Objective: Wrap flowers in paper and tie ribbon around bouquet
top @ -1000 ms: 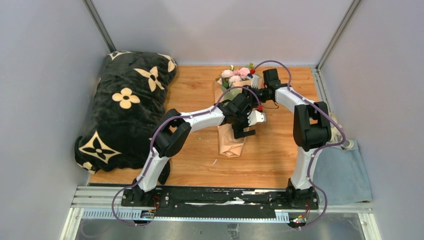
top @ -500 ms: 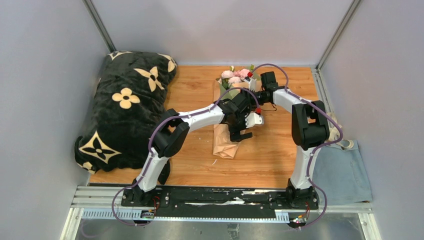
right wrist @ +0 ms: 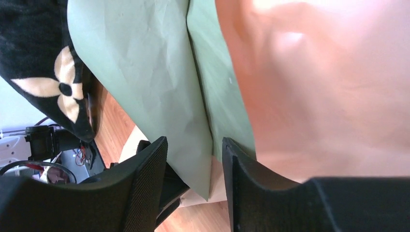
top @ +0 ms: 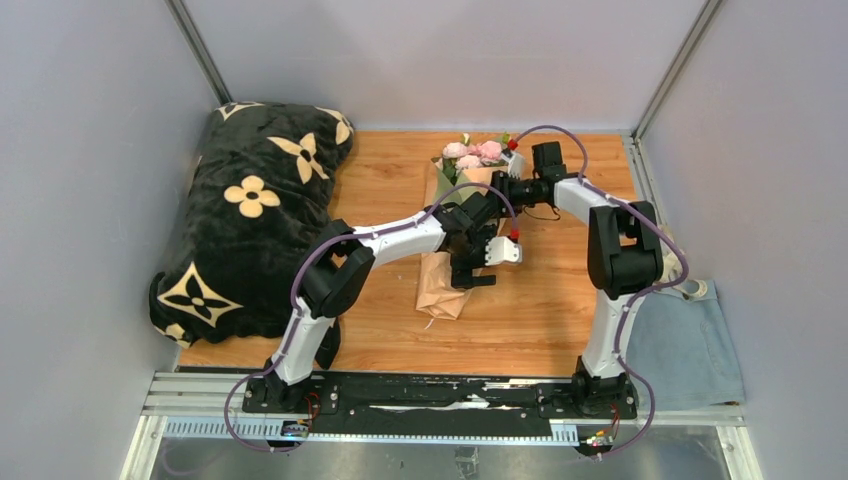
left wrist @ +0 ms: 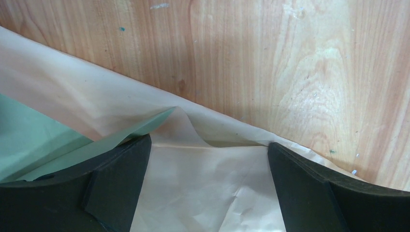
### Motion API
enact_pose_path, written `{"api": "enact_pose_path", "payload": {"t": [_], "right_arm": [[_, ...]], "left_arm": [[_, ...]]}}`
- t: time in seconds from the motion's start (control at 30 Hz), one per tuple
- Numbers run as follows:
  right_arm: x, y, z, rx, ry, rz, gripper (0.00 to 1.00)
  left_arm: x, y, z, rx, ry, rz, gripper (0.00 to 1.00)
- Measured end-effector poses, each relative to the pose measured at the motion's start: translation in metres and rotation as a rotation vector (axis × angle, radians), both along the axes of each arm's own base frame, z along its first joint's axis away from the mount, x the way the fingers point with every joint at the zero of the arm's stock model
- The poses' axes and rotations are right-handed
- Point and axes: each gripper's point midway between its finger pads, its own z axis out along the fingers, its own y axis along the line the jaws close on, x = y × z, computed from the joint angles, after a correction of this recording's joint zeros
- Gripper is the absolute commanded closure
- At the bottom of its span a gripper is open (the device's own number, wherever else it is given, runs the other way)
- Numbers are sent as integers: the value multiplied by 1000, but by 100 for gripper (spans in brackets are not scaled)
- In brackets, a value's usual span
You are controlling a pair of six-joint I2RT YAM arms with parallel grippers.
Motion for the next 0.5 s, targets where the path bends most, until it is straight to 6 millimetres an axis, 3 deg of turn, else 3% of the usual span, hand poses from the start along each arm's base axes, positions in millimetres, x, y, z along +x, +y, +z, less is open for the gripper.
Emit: {"api": "enact_pose_path", "payload": {"t": [0.1, 0.23, 0.5], "right_arm": [[5, -7, 5, -11, -17, -25, 43], [14, -13, 18, -36, -51, -46, 26], [56, 3, 64, -35, -216, 17, 22]], "left_arm": [[1, 0, 0, 0, -15, -12, 0], [2, 0, 0, -3, -32, -28, 0], [3, 0, 0, -1, -46, -53, 0]]}}
